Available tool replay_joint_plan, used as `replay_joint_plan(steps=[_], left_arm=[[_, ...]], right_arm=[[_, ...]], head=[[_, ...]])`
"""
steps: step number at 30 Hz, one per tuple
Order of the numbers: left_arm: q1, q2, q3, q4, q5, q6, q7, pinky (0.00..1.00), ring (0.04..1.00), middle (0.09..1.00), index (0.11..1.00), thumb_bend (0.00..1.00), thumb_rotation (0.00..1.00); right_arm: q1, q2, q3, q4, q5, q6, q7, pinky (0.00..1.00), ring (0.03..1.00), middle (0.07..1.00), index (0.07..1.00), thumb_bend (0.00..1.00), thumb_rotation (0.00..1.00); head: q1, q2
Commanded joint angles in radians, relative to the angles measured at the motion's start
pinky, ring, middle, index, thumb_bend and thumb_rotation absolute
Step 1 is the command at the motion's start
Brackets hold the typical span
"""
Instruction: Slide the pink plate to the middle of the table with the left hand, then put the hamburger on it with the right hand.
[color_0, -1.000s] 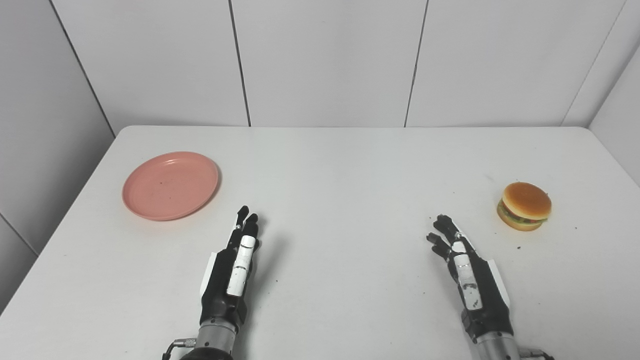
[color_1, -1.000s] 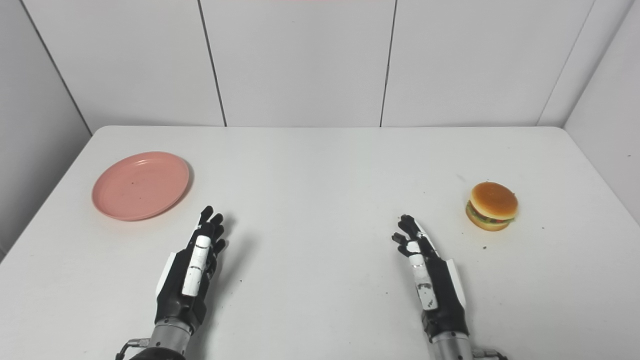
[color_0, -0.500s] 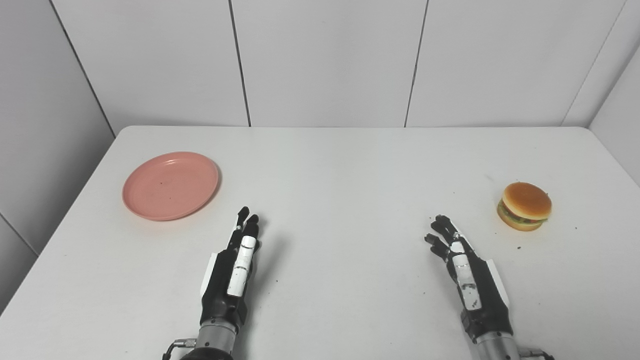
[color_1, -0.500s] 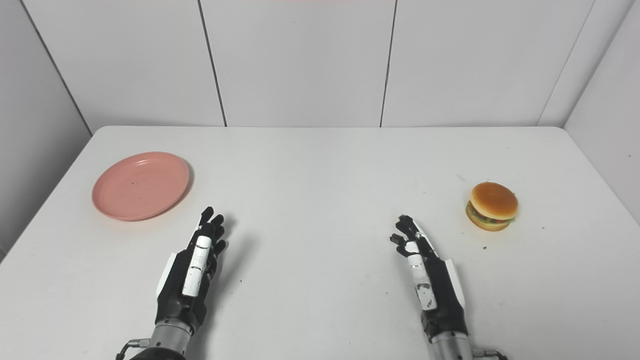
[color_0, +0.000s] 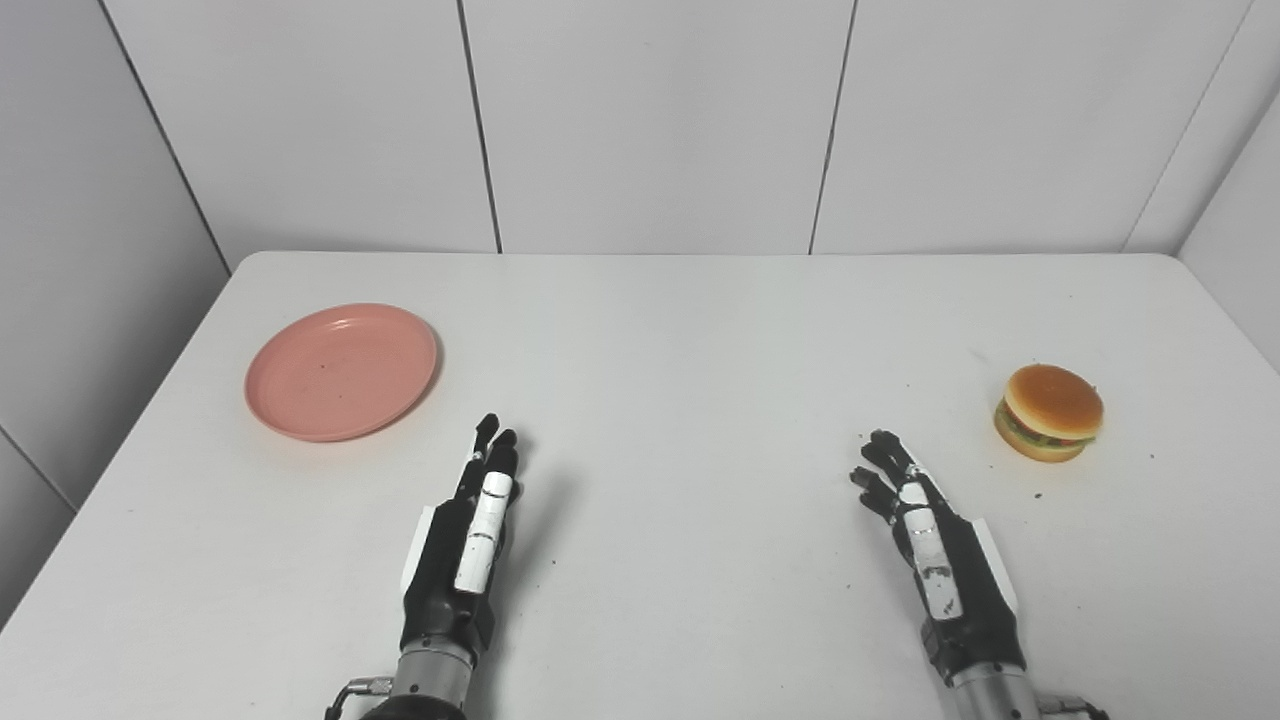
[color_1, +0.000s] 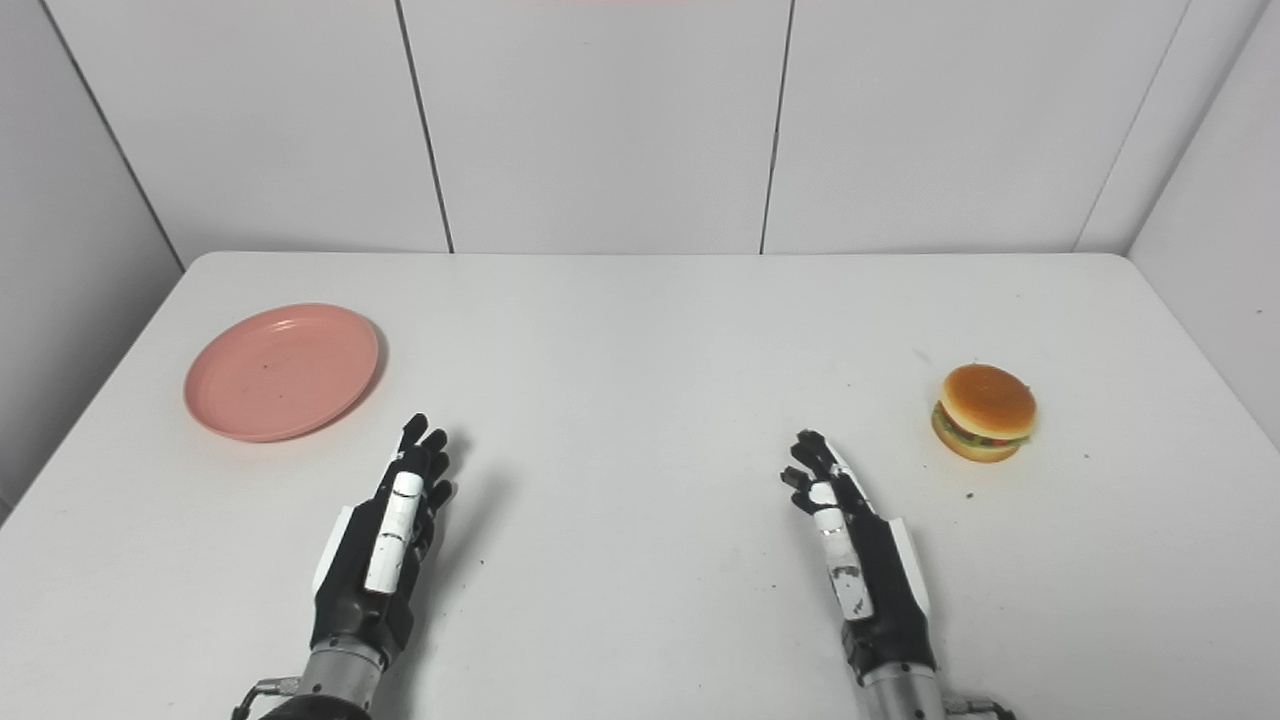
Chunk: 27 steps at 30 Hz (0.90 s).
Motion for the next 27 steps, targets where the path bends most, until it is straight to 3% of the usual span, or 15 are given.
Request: replay_joint_plan(steps=[1, 7, 17, 27], left_arm=[[0.049, 0.036, 0.002, -0.022, -0.006, -0.003, -0.012, 1.0, 1.0, 0.985, 1.0, 0.74, 0.88], [0.052, 0.033, -0.006, -0.011, 0.003, -0.013, -0.01, 1.0, 1.0, 0.983, 1.0, 0.72, 0.89], [0.045, -0.012, -0.067, 0.095, 0.047, -0.111, 0.022, 1.0, 0.992, 0.978, 1.0, 0.59, 0.89], [0.024, -0.041, -0.11, 0.217, 0.106, -0.222, 0.079, 1.0, 0.997, 0.972, 1.0, 0.6, 0.91]], right_arm=[[-0.01, -0.007, 0.01, -0.023, 0.001, 0.016, 0.011, 0.87, 0.854, 0.902, 0.898, 0.86, 1.0], [-0.008, -0.012, 0.006, -0.009, 0.004, 0.004, 0.012, 0.86, 0.855, 0.901, 0.897, 0.87, 1.0], [-0.019, -0.073, -0.034, 0.099, 0.076, -0.088, 0.055, 0.87, 0.847, 0.892, 0.901, 0.86, 1.0], [-0.045, -0.111, -0.064, 0.23, 0.142, -0.175, 0.094, 0.87, 0.866, 0.909, 0.91, 0.8, 1.0]], head=[[0.002, 0.0], [0.033, -0.021], [0.217, -0.138], [0.302, -0.227]])
